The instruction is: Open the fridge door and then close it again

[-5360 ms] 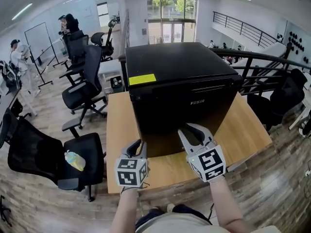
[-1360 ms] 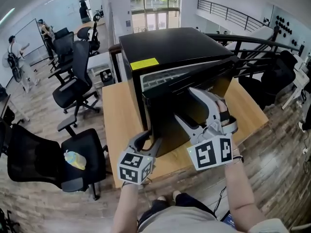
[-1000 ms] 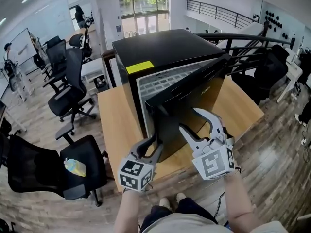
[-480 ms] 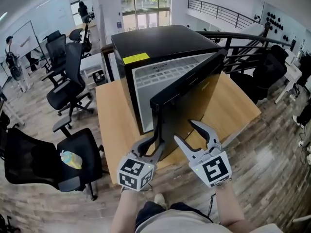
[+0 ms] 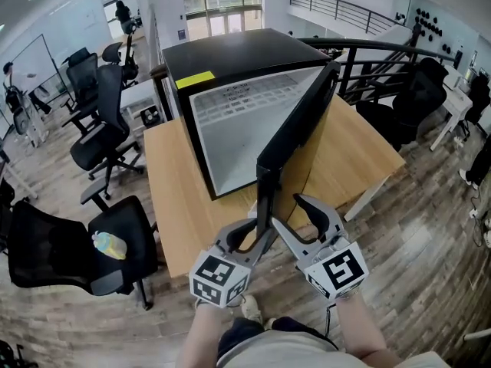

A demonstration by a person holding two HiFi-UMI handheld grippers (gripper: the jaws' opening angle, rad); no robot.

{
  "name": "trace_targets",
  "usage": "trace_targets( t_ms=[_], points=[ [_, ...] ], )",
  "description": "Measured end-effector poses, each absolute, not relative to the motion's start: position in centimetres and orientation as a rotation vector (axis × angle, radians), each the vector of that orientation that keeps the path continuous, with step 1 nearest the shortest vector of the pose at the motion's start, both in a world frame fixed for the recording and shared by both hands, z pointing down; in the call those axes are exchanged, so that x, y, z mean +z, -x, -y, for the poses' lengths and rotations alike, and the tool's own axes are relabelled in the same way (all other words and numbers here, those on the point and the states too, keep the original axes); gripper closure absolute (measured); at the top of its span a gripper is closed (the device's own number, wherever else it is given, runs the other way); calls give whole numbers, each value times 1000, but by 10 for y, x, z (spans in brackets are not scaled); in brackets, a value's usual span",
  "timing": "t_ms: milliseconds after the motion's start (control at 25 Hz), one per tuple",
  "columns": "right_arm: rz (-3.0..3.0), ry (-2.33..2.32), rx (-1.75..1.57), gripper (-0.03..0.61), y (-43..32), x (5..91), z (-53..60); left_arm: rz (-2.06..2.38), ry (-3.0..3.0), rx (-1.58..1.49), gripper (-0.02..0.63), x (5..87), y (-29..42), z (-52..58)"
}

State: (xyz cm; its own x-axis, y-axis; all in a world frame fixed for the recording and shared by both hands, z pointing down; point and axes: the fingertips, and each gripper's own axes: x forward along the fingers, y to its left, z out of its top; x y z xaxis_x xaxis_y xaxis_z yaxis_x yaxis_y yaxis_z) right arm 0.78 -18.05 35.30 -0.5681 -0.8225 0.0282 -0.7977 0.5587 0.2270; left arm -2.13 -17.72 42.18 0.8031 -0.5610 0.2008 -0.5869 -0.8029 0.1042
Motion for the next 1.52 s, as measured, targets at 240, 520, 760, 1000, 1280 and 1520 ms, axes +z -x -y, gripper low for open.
trace_targets(
  t_ms=[240, 520, 760, 1000, 1280, 1520],
  points=[
    [2674, -1402, -225, 365, -23, 358, 153, 835, -2857, 250, 508, 422, -5, 153],
    [2593, -1515, -199, 364, -48, 359, 136, 720, -2892, 250, 531, 424, -42, 127],
    [2514, -1647, -189, 342, -70, 358, 127, 638, -2933, 290, 558, 426, -66, 111],
    [2457, -1721, -176, 363, -103, 355, 113, 580, -2943, 291, 569, 424, -89, 97],
    [2408, -1778, -195, 405, -130, 358, 100, 664, -2912, 283, 577, 428, -84, 107],
    [2353, -1853, -185, 425, -160, 358, 89, 782, -2889, 237, 586, 419, -73, 123]
  ],
)
